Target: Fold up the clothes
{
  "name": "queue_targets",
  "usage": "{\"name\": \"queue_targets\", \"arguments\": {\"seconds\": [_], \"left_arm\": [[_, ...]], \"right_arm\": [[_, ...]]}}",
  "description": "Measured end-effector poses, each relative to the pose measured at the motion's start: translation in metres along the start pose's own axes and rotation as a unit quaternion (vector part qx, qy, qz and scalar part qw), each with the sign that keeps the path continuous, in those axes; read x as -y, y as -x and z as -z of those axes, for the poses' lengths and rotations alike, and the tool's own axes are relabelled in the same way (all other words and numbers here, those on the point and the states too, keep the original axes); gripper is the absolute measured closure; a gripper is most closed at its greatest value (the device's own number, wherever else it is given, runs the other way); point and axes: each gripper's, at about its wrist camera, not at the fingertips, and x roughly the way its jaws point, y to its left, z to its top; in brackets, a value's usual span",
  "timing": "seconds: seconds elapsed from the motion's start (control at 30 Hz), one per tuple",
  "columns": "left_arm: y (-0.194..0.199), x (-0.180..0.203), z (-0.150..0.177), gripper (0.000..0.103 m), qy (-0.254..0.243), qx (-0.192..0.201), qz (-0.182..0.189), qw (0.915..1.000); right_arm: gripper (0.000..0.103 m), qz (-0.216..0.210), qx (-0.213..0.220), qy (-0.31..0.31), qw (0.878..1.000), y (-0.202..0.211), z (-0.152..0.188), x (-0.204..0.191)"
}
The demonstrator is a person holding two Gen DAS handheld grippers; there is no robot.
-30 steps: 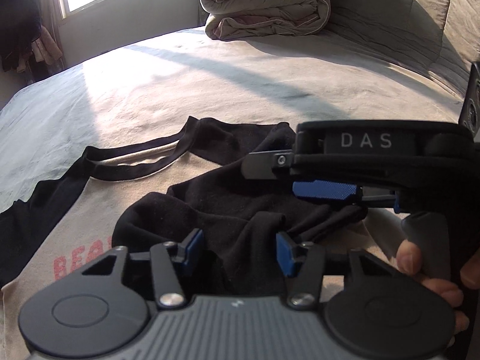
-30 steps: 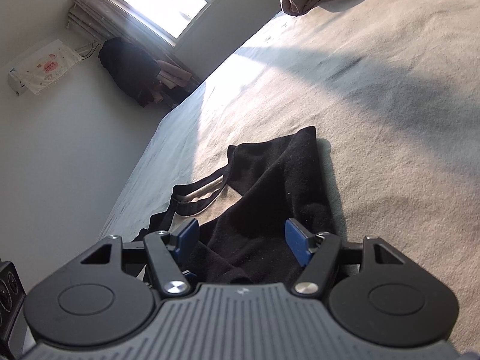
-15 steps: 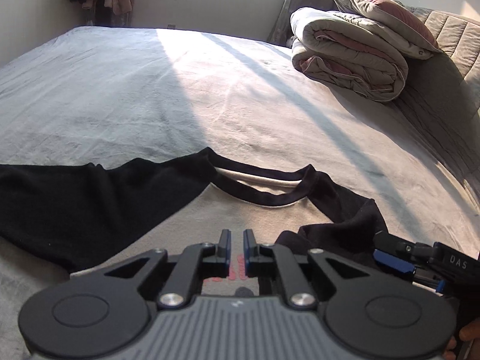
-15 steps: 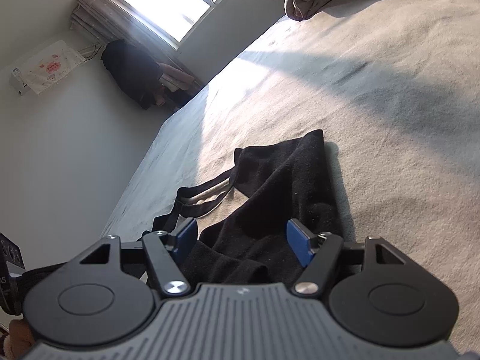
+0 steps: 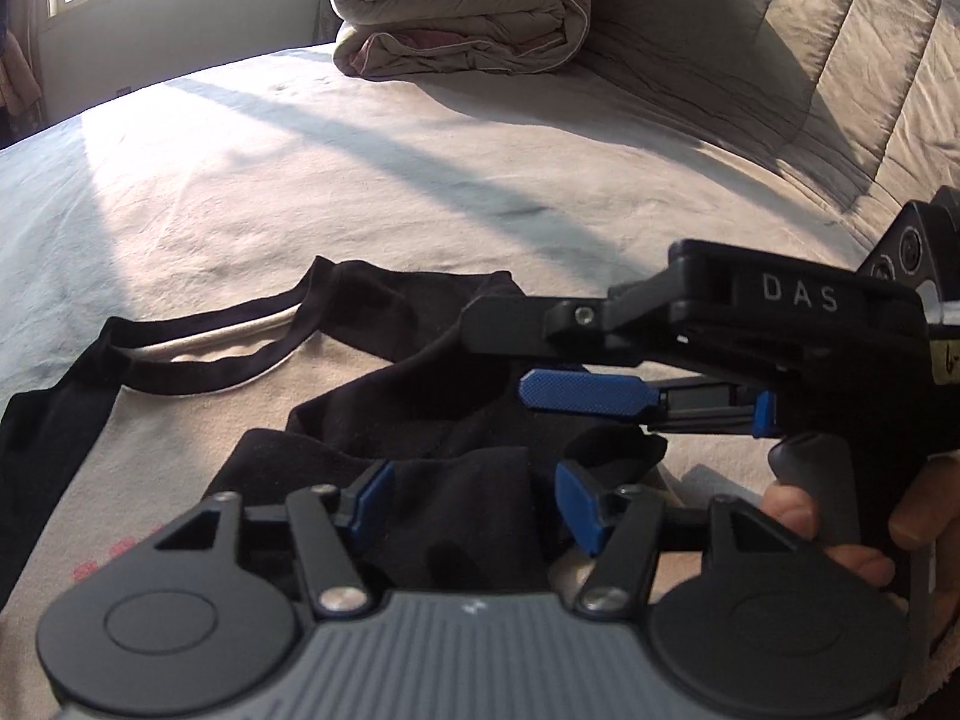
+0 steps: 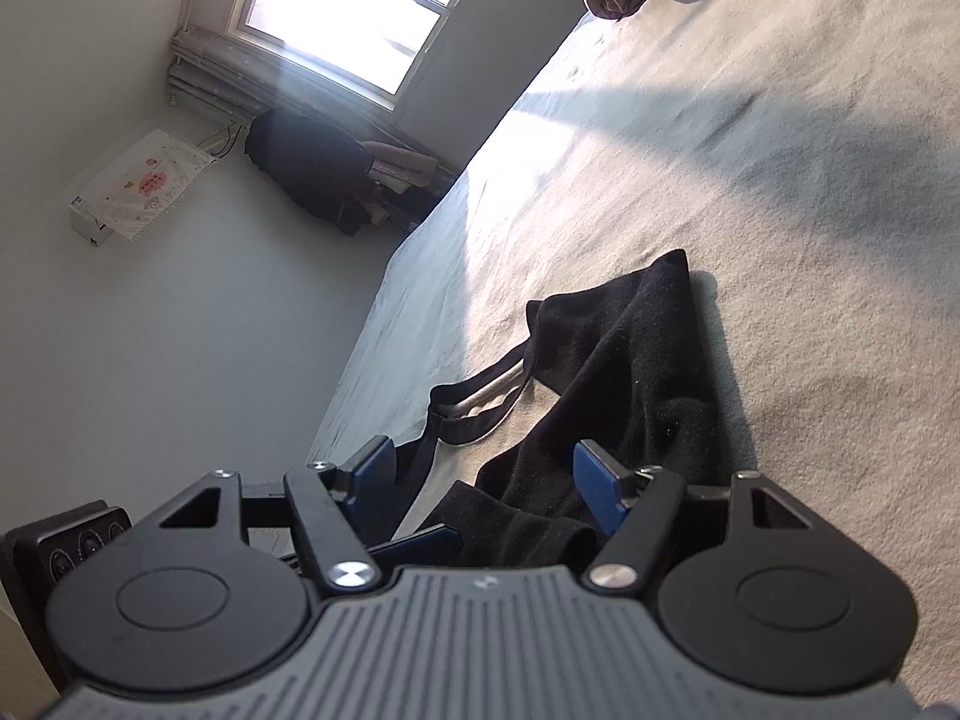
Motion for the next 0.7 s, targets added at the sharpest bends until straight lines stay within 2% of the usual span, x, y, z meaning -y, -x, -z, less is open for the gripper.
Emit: {"name": "queue_targets", "arguments": {"seconds": [0.13, 0.17, 0.2, 0.27, 0.4, 0.53, 0.7], "left_arm": [[-0.02, 0.009, 0.008, 0.045, -0.002, -0.006, -0.055, 0.9984], [-0.019, 0.01, 0.01, 0.056, -0.001, 0.002, -0.065, 0.9979], [-0.017, 0.009, 0.011, 0.076, 0.001, 0.007, -0.075, 0.9971], [-0.008, 0.0, 0.009, 0.094, 0.014, 0.017, -0.079, 0.9967], [0.024, -0.043, 0.002, 0.095, 0.068, 0.055, -0.09, 0.9921], [0.054, -0.093, 0.003, 0.095, 0.121, 0.078, -0.095, 0.985], [0.077, -0.156, 0.02, 0.095, 0.187, 0.1, -0.119, 0.9701]], "right_arm": [[0.033, 0.003, -0.005, -0.002, 1.0, -0.001, 0.0, 0.002], [0.033, 0.007, -0.007, -0.002, 1.0, -0.002, 0.001, 0.002], [0.033, 0.011, -0.008, -0.001, 1.0, -0.002, 0.001, 0.002], [0.033, 0.016, -0.005, 0.002, 1.0, -0.001, 0.001, 0.002], [0.033, 0.019, 0.011, 0.026, 0.999, 0.006, -0.001, -0.005], [0.033, 0.05, 0.028, 0.071, 0.996, 0.007, 0.0, -0.014], [0.033, 0.091, 0.037, 0.126, 0.987, 0.004, 0.002, -0.018]]}}
